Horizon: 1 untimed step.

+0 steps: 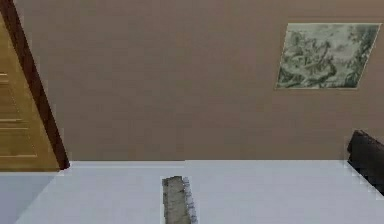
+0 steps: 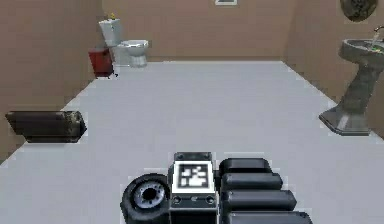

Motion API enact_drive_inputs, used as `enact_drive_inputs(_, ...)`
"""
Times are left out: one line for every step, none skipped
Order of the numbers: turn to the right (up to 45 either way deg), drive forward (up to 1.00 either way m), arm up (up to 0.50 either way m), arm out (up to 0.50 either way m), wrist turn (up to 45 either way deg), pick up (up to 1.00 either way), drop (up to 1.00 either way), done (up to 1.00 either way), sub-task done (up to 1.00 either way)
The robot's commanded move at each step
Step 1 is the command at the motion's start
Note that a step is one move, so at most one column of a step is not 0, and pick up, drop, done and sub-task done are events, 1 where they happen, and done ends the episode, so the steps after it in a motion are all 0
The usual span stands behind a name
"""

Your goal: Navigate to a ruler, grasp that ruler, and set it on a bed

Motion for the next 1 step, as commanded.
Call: enact_drive_inputs(45.0, 0.0, 0.0, 0.0, 0.0, 0.0, 0.0, 0.0, 0.0)
